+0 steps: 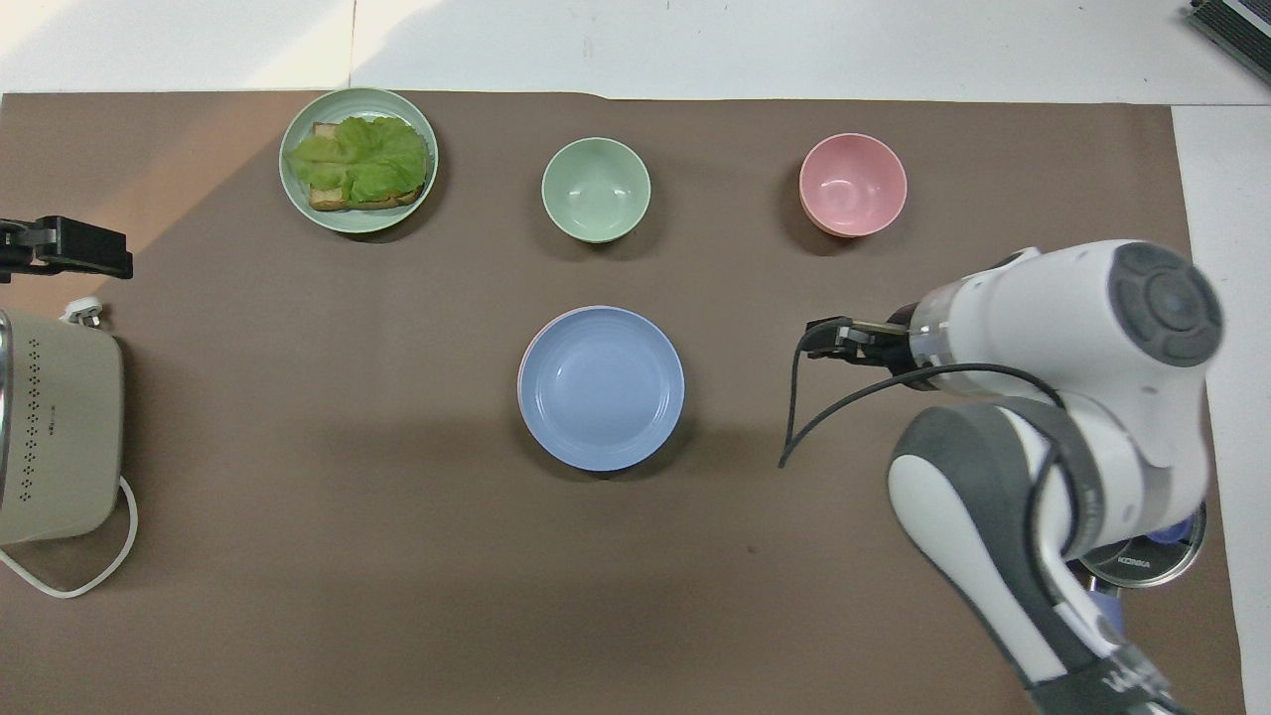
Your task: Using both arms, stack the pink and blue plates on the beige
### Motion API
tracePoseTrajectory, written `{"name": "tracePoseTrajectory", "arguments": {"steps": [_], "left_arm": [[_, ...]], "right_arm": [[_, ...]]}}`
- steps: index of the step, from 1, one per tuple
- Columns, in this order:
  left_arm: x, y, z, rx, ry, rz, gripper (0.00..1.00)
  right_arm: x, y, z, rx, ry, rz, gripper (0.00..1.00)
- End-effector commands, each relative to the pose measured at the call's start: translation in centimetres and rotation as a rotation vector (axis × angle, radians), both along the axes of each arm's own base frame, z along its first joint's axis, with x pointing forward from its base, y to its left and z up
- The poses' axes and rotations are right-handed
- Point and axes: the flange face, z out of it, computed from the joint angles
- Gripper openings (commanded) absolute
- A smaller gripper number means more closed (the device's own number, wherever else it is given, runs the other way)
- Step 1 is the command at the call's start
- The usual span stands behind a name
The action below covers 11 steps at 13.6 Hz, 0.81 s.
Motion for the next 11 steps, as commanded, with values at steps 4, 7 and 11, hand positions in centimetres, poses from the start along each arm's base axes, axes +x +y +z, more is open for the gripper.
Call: {"name": "tracePoseTrajectory", "arguments": {"steps": [4,7,11], "left_arm": [[-0.5,0.2,0.3,0.009,0.004,-0.005,1.00],[-0.5,0.2,0.3,0.009,0.004,-0.005,1.00],[-0.5,0.2,0.3,0.009,0.004,-0.005,1.00]], "right_arm": [[1.7,-10.9,9.4,-0.192,-0.007,0.020,1.00],[1.6,-11.5,14.2,-0.194,0.029,0.003,1.00],[2.0,-11.4,16.2,-0.184,0.089,0.006,1.00]]}}
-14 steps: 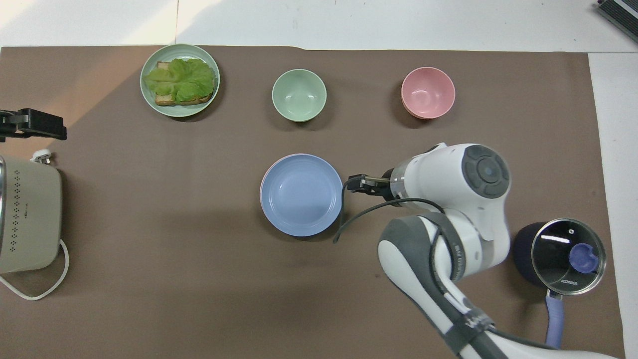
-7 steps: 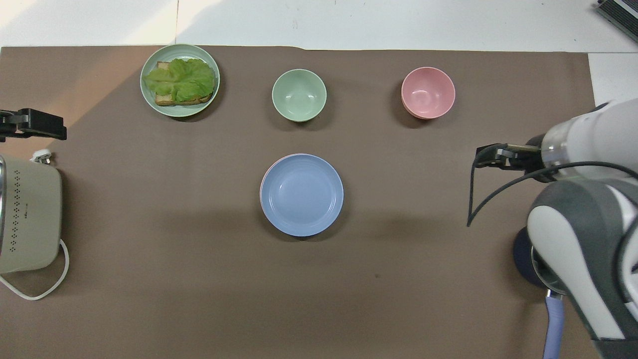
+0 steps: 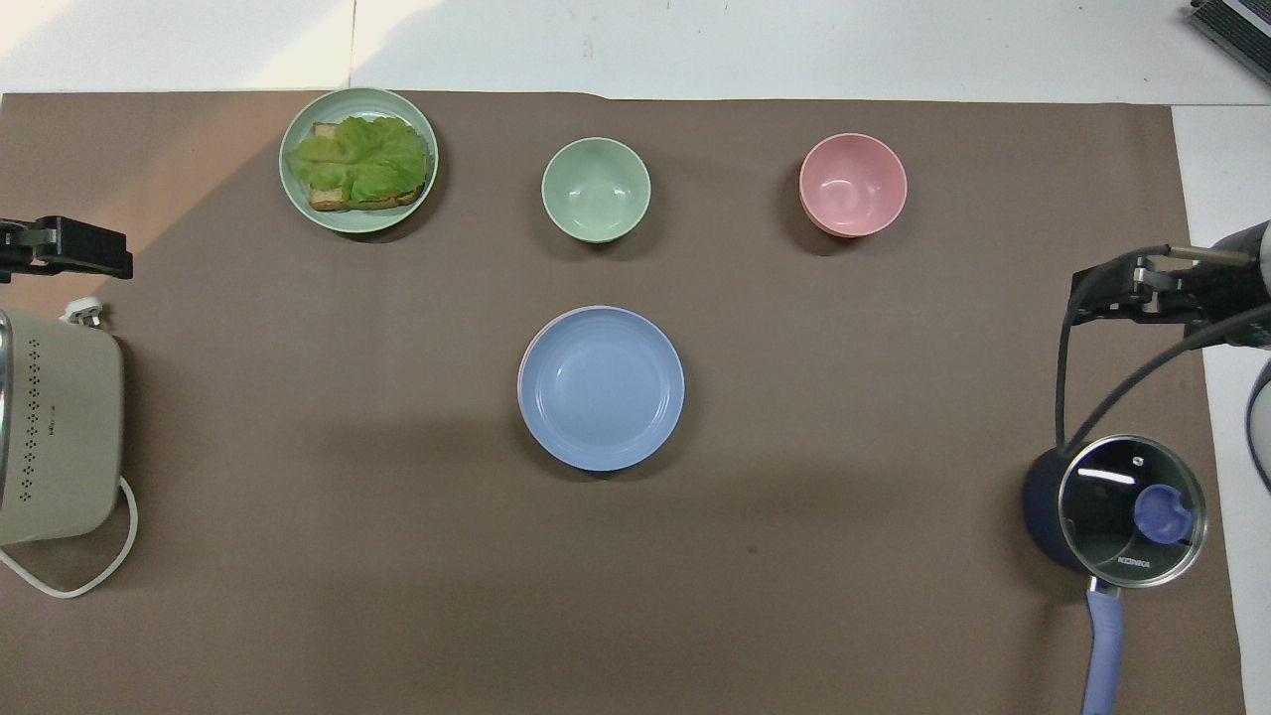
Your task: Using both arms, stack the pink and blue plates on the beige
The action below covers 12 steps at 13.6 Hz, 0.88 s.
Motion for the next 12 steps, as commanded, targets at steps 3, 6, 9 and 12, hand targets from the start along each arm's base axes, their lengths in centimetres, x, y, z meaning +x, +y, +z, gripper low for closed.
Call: {"name": "tracePoseTrajectory", "arguments": {"steps": [3,6,9,12], "left_arm": [[-0.49,0.19,0.31,0.011,0.004,-0.005,1.00],[-0.49,0.18,0.31,0.009,0.004,-0.005,1.00],[-0.49,0.18,0.31,0.009,0.004,-0.005,1.00],[-0.49,0.18,0.31,0.009,0.004,-0.005,1.00]], "right_arm": [[1.03,0.48,1.03,0.001,0.013,0.020,1.00],[0.44,0.57,0.64,0.000,0.027,0.077,1.00],[0.52,0.60,0.63,0.001,0.021,0.070,1.00],[0.48,0.60,0.37,0.001,0.025,0.069,1.00]]}}
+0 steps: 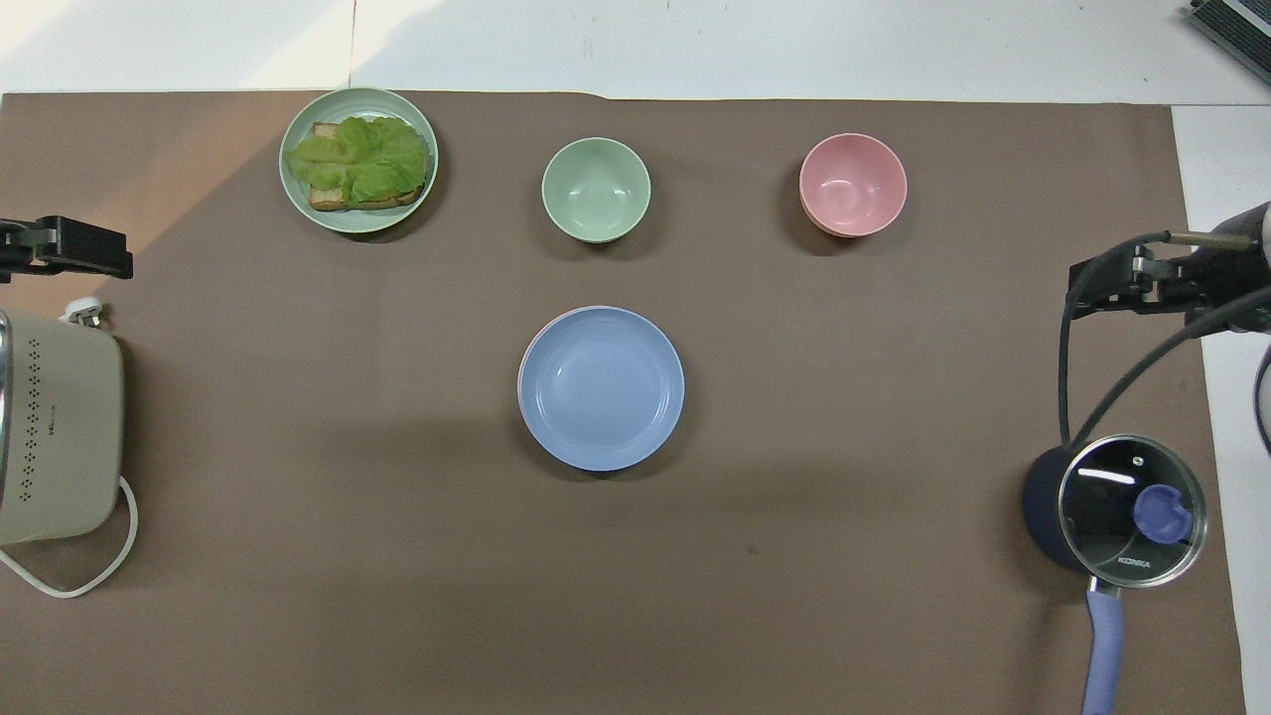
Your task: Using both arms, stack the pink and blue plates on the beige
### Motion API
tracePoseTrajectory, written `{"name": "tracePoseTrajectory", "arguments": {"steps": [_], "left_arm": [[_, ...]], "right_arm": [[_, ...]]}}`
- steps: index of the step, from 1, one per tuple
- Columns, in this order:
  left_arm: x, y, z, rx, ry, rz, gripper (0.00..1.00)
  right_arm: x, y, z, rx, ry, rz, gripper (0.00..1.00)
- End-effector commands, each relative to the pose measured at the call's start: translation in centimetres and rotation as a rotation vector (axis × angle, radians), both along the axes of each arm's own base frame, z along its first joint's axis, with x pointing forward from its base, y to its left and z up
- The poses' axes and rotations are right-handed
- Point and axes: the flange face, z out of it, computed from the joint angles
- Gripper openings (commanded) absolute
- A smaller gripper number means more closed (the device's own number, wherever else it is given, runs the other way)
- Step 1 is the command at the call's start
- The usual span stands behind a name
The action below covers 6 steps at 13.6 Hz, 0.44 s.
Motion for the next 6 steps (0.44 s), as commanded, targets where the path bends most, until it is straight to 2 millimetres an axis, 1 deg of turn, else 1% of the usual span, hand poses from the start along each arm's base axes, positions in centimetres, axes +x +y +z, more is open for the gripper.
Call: {"name": "tracePoseTrajectory", "arguments": {"steps": [1,6], "left_arm": [[-0.49,0.18,0.31,0.009,0.004,-0.005,1.00],[-0.49,0.18,0.31,0.009,0.004,-0.005,1.00]], "right_arm": [[-0.31,-0.06,0.04,0.000,0.008,0.020,1.00],[-0.43,-0.06,-0.01,0.000,0.011,0.022,1.00]]}}
